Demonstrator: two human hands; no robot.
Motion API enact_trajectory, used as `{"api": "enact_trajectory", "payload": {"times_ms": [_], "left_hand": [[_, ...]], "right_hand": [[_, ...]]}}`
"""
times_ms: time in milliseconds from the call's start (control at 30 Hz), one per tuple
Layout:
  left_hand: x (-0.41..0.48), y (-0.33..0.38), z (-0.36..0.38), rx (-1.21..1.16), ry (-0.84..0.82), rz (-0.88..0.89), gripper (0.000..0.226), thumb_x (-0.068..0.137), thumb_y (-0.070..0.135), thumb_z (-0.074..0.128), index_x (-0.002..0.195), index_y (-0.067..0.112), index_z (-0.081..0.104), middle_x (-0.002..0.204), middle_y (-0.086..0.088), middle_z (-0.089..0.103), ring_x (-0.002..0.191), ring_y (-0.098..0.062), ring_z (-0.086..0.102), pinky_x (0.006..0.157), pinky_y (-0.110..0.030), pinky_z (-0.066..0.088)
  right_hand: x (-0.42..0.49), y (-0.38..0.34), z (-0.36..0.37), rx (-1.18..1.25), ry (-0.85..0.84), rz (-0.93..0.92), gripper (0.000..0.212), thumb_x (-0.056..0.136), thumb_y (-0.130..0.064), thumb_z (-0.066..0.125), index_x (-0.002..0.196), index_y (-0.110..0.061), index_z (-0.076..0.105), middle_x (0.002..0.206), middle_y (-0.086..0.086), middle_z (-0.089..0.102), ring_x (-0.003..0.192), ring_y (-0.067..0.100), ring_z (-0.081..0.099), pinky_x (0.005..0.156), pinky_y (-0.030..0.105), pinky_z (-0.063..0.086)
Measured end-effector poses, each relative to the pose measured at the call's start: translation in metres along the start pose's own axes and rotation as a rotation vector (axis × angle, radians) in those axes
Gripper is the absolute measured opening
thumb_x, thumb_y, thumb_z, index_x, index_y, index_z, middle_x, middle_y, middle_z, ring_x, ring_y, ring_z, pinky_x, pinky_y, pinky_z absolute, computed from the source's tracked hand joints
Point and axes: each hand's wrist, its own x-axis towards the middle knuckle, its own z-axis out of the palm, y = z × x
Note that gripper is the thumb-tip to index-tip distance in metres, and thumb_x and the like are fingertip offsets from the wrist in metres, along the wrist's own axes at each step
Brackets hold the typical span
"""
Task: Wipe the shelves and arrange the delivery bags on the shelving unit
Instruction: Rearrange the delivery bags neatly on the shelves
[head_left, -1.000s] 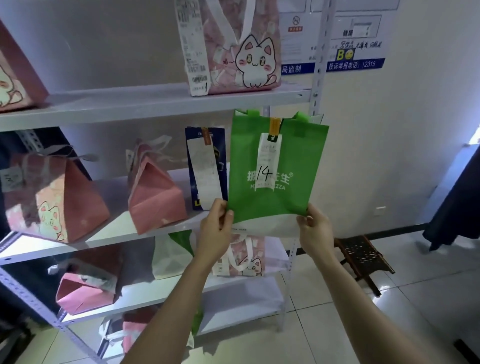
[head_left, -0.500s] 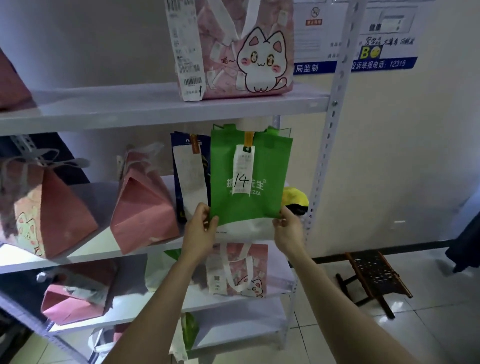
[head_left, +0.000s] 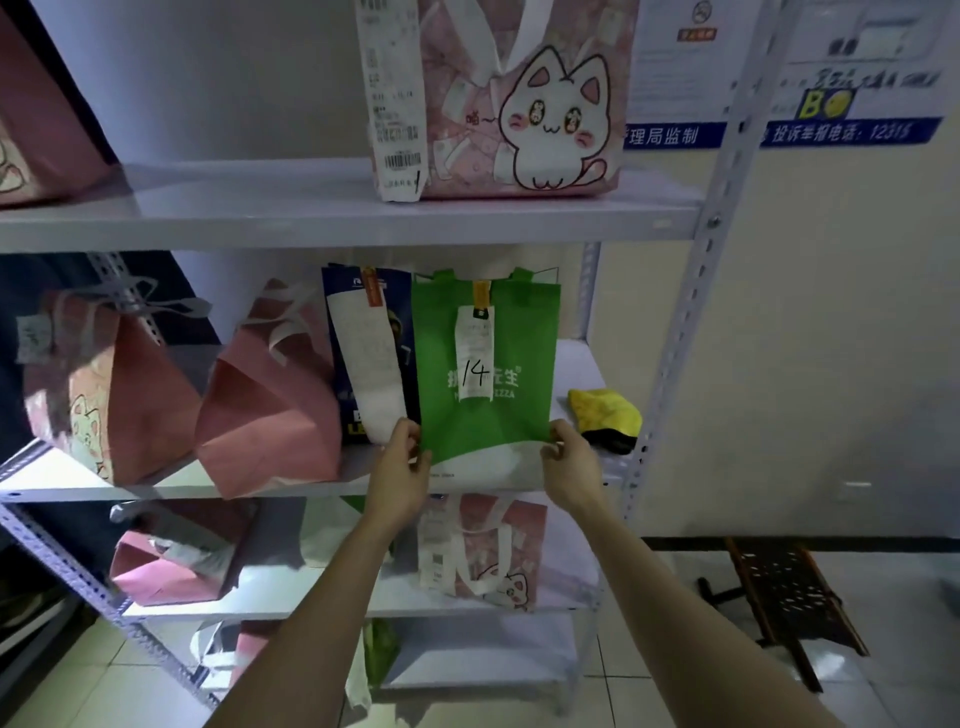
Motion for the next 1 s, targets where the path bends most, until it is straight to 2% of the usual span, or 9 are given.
{"api": "enact_trajectory", "payload": {"times_ms": [133, 233, 300, 400, 567, 700, 833, 933, 1000], "left_hand": [[0.009, 0.005, 0.001, -0.048, -0.026, -0.049, 0.026, 0.106, 0.002, 0.062, 0.117, 0.023, 0.052, 0.11, 0.013, 0.07, 0.101, 0.005, 0.067, 0.089, -0.029, 0.056], [0.01, 0.005, -0.008, -0.099, 0.007, -0.05, 0.029, 0.103, 0.004, 0.068, 0.124, 0.021, 0.057, 0.119, 0.011, 0.072, 0.111, -0.004, 0.069, 0.102, -0.039, 0.059], [0.01, 0.01, -0.019, -0.098, 0.053, -0.023, 0.03, 0.102, 0.007, 0.07, 0.125, 0.023, 0.06, 0.122, 0.011, 0.072, 0.114, -0.009, 0.069, 0.103, -0.041, 0.059], [0.01, 0.033, -0.043, -0.09, 0.122, 0.046, 0.026, 0.104, 0.011, 0.069, 0.123, 0.027, 0.061, 0.122, 0.015, 0.071, 0.112, -0.005, 0.07, 0.099, -0.039, 0.061], [0.012, 0.097, -0.085, -0.063, 0.173, 0.222, 0.025, 0.104, 0.016, 0.07, 0.124, 0.028, 0.062, 0.116, 0.019, 0.072, 0.105, -0.002, 0.07, 0.092, -0.026, 0.059], [0.015, 0.167, -0.113, -0.048, 0.271, 0.443, 0.022, 0.102, 0.014, 0.073, 0.121, 0.023, 0.065, 0.108, 0.014, 0.074, 0.096, -0.007, 0.071, 0.082, -0.015, 0.056], [0.041, 0.221, -0.138, -0.094, 0.445, 0.642, 0.019, 0.102, 0.013, 0.072, 0.12, 0.014, 0.065, 0.111, 0.005, 0.072, 0.095, -0.008, 0.07, 0.08, -0.022, 0.059], [0.078, 0.241, -0.153, -0.055, 0.48, 0.547, 0.041, 0.1, 0.028, 0.075, 0.136, 0.019, 0.058, 0.131, 0.005, 0.063, 0.115, -0.009, 0.061, 0.097, -0.027, 0.054], [0.102, 0.248, -0.161, -0.009, 0.369, 0.461, 0.066, 0.096, 0.038, 0.079, 0.152, 0.027, 0.046, 0.146, 0.006, 0.056, 0.131, -0.011, 0.055, 0.11, -0.034, 0.049]], "right_hand": [[0.006, -0.002, -0.012, 0.022, -0.038, 0.0, 0.025, 0.102, 0.0, 0.048, 0.12, -0.014, 0.06, 0.106, 0.001, 0.068, 0.083, 0.016, 0.063, 0.054, 0.018, 0.041], [0.004, -0.004, -0.019, 0.011, -0.016, -0.031, 0.029, 0.102, -0.011, 0.059, 0.13, -0.015, 0.062, 0.123, -0.001, 0.071, 0.105, 0.017, 0.065, 0.078, 0.028, 0.054], [-0.001, -0.012, -0.027, -0.01, 0.059, -0.082, 0.031, 0.101, -0.017, 0.063, 0.132, -0.014, 0.063, 0.129, -0.001, 0.069, 0.115, 0.015, 0.064, 0.093, 0.029, 0.052], [-0.013, -0.041, -0.047, -0.035, 0.24, -0.222, 0.029, 0.098, -0.02, 0.065, 0.126, -0.015, 0.066, 0.118, -0.004, 0.065, 0.107, 0.013, 0.061, 0.087, 0.027, 0.047], [-0.021, -0.116, -0.087, 0.12, 0.414, -0.463, 0.017, 0.098, -0.028, 0.067, 0.113, -0.021, 0.068, 0.109, -0.012, 0.063, 0.098, 0.011, 0.065, 0.083, 0.036, 0.058], [-0.014, -0.181, -0.121, 0.188, 0.509, -0.688, 0.011, 0.096, -0.024, 0.069, 0.107, -0.021, 0.065, 0.106, -0.008, 0.063, 0.094, 0.01, 0.065, 0.079, 0.023, 0.055], [0.011, -0.238, -0.149, 0.188, 0.64, -0.773, 0.032, 0.093, -0.025, 0.072, 0.12, -0.013, 0.06, 0.118, 0.0, 0.058, 0.102, 0.015, 0.062, 0.086, 0.022, 0.052], [0.039, -0.266, -0.162, 0.092, 0.605, -0.65, 0.065, 0.088, -0.04, 0.077, 0.141, -0.014, 0.047, 0.138, 0.003, 0.049, 0.12, 0.02, 0.055, 0.097, 0.032, 0.052], [0.054, -0.277, -0.167, 0.039, 0.491, -0.523, 0.089, 0.085, -0.05, 0.08, 0.153, -0.014, 0.035, 0.152, 0.007, 0.043, 0.134, 0.027, 0.05, 0.107, 0.041, 0.049]]}}
